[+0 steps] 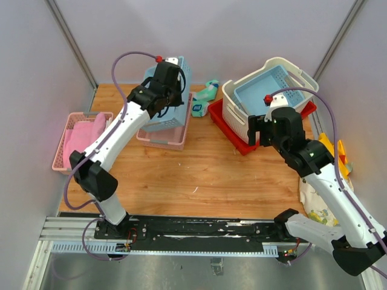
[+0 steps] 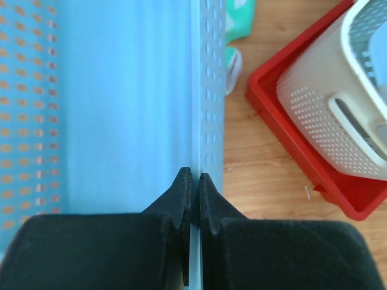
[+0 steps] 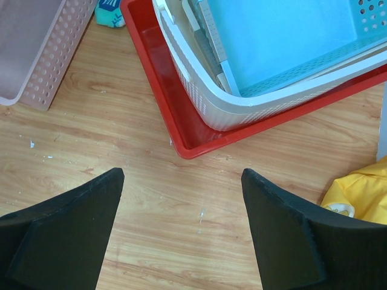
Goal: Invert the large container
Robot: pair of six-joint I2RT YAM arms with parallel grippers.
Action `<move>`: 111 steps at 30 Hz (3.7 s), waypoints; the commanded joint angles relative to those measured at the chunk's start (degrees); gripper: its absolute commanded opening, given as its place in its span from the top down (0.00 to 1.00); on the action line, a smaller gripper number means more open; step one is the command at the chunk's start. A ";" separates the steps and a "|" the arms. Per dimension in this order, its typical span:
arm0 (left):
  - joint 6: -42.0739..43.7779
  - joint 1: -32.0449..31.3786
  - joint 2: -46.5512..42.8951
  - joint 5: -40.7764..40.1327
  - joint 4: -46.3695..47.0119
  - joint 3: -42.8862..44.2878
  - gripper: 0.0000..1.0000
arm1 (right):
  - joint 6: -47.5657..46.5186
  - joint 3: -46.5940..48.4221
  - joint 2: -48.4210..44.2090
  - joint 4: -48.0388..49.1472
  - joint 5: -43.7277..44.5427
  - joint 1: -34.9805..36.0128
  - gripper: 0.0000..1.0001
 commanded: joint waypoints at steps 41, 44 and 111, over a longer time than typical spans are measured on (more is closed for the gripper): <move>-58.61 -6.34 -49.31 56.04 60.77 -72.99 1.00 | 4.55 1.15 -5.63 -1.47 15.84 -0.60 0.21; -63.62 -5.54 -49.02 55.08 64.59 -77.90 1.00 | 4.55 1.15 -5.72 -1.51 15.07 -0.63 0.21; -3.61 6.84 15.51 17.99 17.14 -10.73 0.68 | 3.66 -2.46 -1.57 1.70 11.83 -0.58 0.19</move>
